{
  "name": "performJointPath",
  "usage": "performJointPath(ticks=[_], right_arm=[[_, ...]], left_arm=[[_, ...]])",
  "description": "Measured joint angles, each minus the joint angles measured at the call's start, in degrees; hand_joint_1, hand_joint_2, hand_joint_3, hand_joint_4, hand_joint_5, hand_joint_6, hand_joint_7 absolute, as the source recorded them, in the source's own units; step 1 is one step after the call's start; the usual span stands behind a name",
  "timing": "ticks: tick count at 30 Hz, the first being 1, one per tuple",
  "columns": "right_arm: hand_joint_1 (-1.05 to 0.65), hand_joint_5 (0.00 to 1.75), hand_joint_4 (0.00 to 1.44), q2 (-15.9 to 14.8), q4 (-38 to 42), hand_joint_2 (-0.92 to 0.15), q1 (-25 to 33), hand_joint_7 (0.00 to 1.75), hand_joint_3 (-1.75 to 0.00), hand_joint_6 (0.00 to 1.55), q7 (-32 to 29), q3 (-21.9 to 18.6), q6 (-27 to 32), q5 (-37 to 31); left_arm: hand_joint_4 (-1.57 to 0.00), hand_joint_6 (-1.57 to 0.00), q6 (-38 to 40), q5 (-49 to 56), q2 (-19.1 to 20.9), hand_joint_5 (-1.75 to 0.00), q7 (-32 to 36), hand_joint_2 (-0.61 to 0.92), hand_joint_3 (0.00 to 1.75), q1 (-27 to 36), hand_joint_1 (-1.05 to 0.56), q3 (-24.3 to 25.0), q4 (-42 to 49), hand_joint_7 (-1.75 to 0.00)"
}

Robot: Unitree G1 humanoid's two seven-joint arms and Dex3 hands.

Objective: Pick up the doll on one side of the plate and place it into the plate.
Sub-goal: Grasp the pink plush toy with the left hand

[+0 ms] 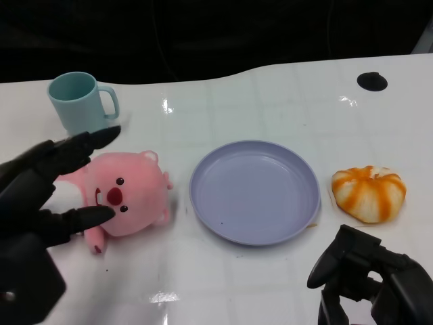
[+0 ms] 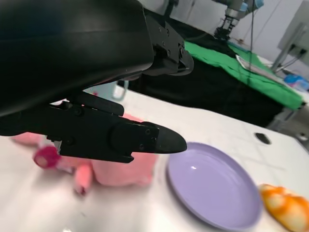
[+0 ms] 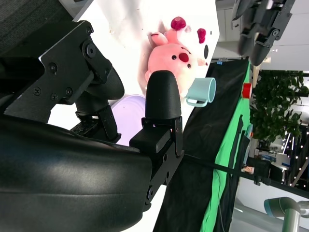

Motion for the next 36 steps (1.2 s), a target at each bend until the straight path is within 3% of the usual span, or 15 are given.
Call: performJointPath(ticks=[4, 8, 20, 28, 36], right_arm=[[0.07, 1.75, 0.71, 0.0, -0.18, -0.43, 0.01, 1.53, -1.37, 0.61, -0.04, -0.02, 0.02, -0.01], [0.07, 1.75, 0.71, 0.01, -0.2, -0.43, 0.04, 1.53, -1.36, 0.61, -0.05, -0.01, 0.01, -0.03], [0.07, 1.75, 0.72, 0.05, -0.75, -0.44, 0.37, 1.53, -1.36, 0.61, -0.48, 0.26, 0.13, -0.07], [0.07, 1.75, 0.72, 0.05, -1.03, -0.44, 0.72, 1.54, -1.36, 0.61, -0.55, 0.6, 0.17, -0.08], [0.08, 1.75, 0.73, 0.05, -1.26, -0.43, 0.88, 1.54, -1.37, 0.62, -0.69, 0.85, 0.8, -0.09]], left_arm=[[-0.02, -0.12, 1.21, 11.6, 4.49, -0.03, 0.04, 0.92, 0.08, -0.96, -0.78, -1.58, -0.26, -0.01], [-0.04, -0.14, 4.53, 19.53, 6.08, -0.04, -0.84, 0.9, 0.03, -2.32, -0.74, -4.11, -0.3, -0.02], [-0.05, -0.13, 7.47, 26.35, 6.2, -0.05, -3.19, 0.92, 0.01, -9.81, -0.76, -12.04, 8.69, 0.0], [-0.05, -0.13, 6.94, 28.68, 5.66, -0.07, -3.13, 0.92, 0.02, -16.91, -0.75, -18.9, 21.85, -0.01], [-0.05, -0.13, 6.73, 30.43, 2.53, -0.06, 0.6, 0.92, 0.03, -23.95, -0.72, -24.7, 36.21, 0.0]])
